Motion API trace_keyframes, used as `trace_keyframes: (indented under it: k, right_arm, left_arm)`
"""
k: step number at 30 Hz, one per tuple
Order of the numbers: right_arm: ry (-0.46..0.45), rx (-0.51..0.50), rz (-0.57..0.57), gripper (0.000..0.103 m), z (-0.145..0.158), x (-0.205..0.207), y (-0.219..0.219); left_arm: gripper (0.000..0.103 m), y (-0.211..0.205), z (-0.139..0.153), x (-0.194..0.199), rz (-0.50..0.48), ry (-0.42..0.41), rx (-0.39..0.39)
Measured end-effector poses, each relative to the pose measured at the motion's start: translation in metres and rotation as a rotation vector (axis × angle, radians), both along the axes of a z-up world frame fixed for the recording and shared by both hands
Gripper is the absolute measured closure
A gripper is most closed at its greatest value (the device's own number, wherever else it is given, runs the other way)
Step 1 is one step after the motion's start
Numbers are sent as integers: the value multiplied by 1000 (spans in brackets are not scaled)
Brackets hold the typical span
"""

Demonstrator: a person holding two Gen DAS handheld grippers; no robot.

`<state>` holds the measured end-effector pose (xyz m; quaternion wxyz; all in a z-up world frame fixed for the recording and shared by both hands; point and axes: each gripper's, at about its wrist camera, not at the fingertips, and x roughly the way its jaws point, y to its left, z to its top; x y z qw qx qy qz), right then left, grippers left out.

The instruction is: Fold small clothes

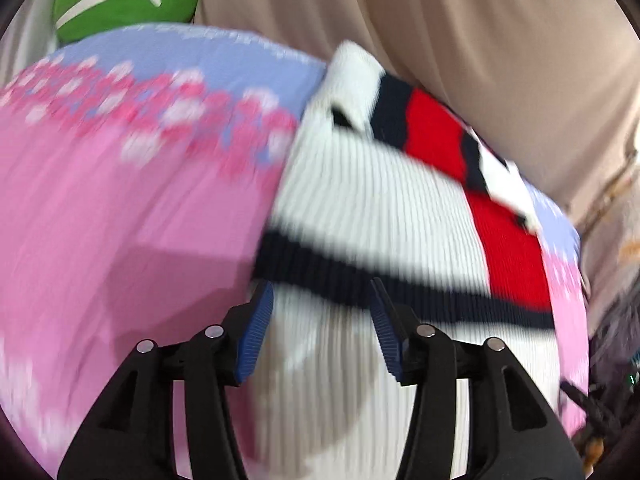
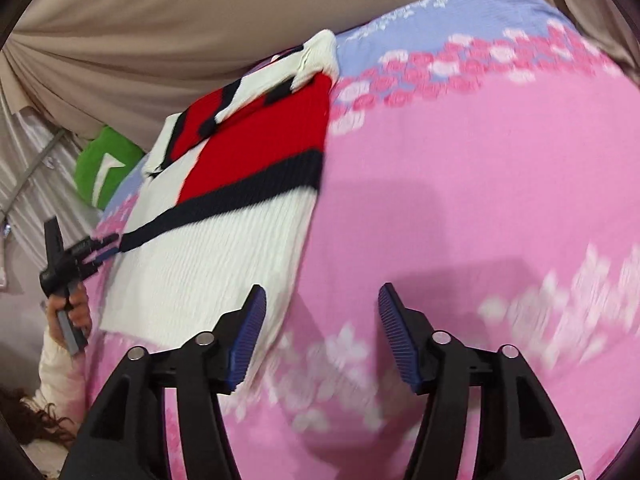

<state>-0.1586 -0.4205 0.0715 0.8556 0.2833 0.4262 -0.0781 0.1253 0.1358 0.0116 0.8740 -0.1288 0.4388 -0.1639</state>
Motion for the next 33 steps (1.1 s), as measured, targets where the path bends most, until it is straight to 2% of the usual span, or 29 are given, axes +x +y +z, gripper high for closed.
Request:
trace_keyframes:
  k: [2,5,8,10,11,13,14,15,16,17,19,25,28,33]
  right_arm:
    - [-21,19,26,34,-1,-2,14]
    - [-52,68,76,34,-3,6,33]
    - [-59,96,123,34,-4,16,51]
    - [-59,102,143,34,-6,26,62]
    - [-58,86,140,34,-5,31,67]
    - [-67,85,146,35,-4,36,73]
    - [-64,82,135,40,-5,40,75]
    - [-57,71,118,55,-5,44,76]
    - [-60,62,112,67,-5,47,78]
    - [-68,59,101,89,-5,48,78]
    - [-120,57,66,92,1,43,76]
    - [-273,-36,29,94,42,4,85]
    - [-311,-39,18,94,53,-23,88]
    - [-376,-42,38,94,69,-84,96]
  left_arm:
    - [45,6,-4,-29,-9,26,-6]
    - [43,12,-11,-61,-3,42,-50]
    - [42,8,-13,-74,4,23,-43]
    - [43,3,-14,-74,9,21,-73]
    - [45,2,-14,-73,8,21,-87]
    - [58,-3,-17,-69,3,30,-121]
    - [70,-4,-18,-67,-6,41,-144]
    - [84,-6,-21,-64,-12,62,-174]
    - [93,-7,-22,-63,-8,68,-181]
    - [95,-7,-21,-64,0,57,-179]
    - [96,-5,-14,-68,5,33,-201]
    - [97,3,34,-107,-34,-125,-220]
    - [98,4,48,-132,-73,-161,-230]
    - [98,16,56,-182,-152,-173,-267]
